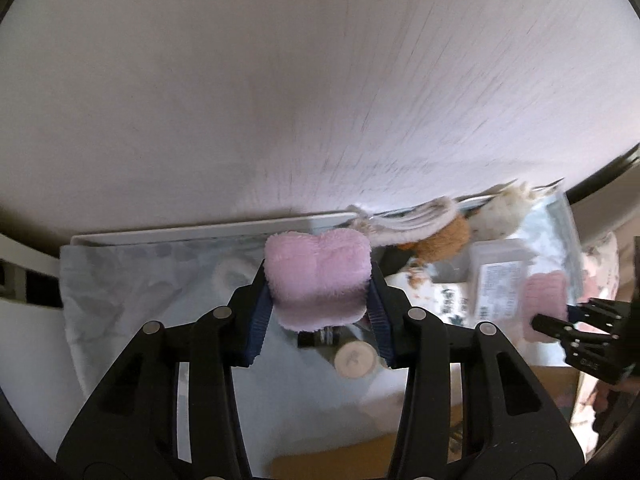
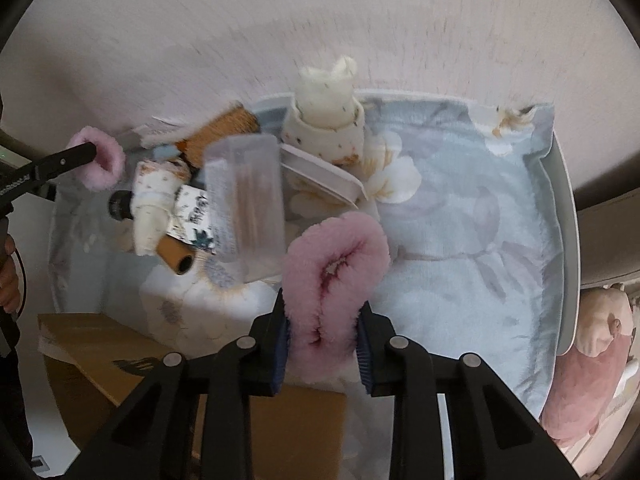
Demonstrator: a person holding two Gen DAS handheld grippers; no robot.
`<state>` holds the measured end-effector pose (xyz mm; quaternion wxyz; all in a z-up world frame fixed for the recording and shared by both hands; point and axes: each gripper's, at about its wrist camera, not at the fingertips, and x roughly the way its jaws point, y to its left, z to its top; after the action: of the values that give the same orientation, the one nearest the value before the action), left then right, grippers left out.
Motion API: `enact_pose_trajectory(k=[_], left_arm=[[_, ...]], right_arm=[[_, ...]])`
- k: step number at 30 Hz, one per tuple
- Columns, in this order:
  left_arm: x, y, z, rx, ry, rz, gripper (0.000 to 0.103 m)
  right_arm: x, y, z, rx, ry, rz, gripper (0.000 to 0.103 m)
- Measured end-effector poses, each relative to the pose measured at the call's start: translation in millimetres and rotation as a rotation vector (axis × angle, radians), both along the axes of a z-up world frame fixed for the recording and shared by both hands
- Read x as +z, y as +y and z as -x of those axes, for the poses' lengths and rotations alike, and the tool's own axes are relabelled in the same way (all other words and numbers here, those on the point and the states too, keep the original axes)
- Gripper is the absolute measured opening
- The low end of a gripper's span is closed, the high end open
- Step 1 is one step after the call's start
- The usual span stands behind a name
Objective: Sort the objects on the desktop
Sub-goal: 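Grasp the pink fuzzy sock with the left gripper while the right grasps another pink sock, then carry both pink socks over the cardboard box and open both grippers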
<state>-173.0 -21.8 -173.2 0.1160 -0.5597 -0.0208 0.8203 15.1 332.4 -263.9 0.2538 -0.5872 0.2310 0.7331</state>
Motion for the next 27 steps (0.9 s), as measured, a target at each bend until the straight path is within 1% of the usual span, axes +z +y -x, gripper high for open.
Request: enact_pose_trajectory(k=[2,3,5,6,7,8,9,10,12,13,15,19,20,23,25,27], left_arm=[[19,-3,-6,-0.001,0.018,-0.021,0.040],[10,-4,-6,-0.002,0.025,-0.028,0.040],[29,-6,-6,0.004,0.043,-0.045,0.040],[38,-8,-5,0.006,0.050,-0.048,0.040],[54,-4,1,0.104,0.055,-0.047,0.040],[55,-1,4,0.105,0.065,-0.052,0.040],[56,1,5,0.108,0.074,-0.055,0.040],[64,-7,-2,0.107,0.081,-0.058,0.040],[75,-14,-18,0.098,0.095,-0.061,0.040],[70,-5,-25,0.092,0.102,-0.061,0.040],[80,-8,-38,0.083,0.109,-0.065,0.040],[89,10,-80,0.050,0.118,-0.071,0.040],[96,4,-92,0.042,0.116,-0.073,0.040],[94,7,-121,0.033,0.102,-0.075,0.040],[87,15,-144,0.030,0.096,-0.033,0.040],[76,20,-156,0.027,0.076,-0.020,0.040]], right_arm=[[8,-6,-1,0.007,0.013,-0.008,0.026],[12,-9,-1,0.010,0.019,-0.012,0.027],[25,-14,-3,0.020,0.037,-0.022,0.027],[28,-9,0,0.025,0.046,-0.028,0.026],[37,0,7,0.031,0.050,-0.032,0.027],[47,-2,5,0.040,0.059,-0.039,0.027],[57,7,-1,0.047,0.066,-0.043,0.026],[61,9,-3,0.061,0.078,-0.051,0.027],[66,1,-4,0.088,0.099,-0.062,0.027],[70,-1,-4,0.097,0.105,-0.065,0.027],[80,-14,-6,0.123,0.125,-0.074,0.026],[95,-41,-17,0.184,0.149,-0.089,0.027],[98,-49,-21,0.200,0.154,-0.087,0.027],[95,-70,-30,0.237,0.163,-0.067,0.026],[93,-82,-36,0.244,0.161,-0.061,0.026],[88,-93,-41,0.240,0.153,-0.059,0.027]])
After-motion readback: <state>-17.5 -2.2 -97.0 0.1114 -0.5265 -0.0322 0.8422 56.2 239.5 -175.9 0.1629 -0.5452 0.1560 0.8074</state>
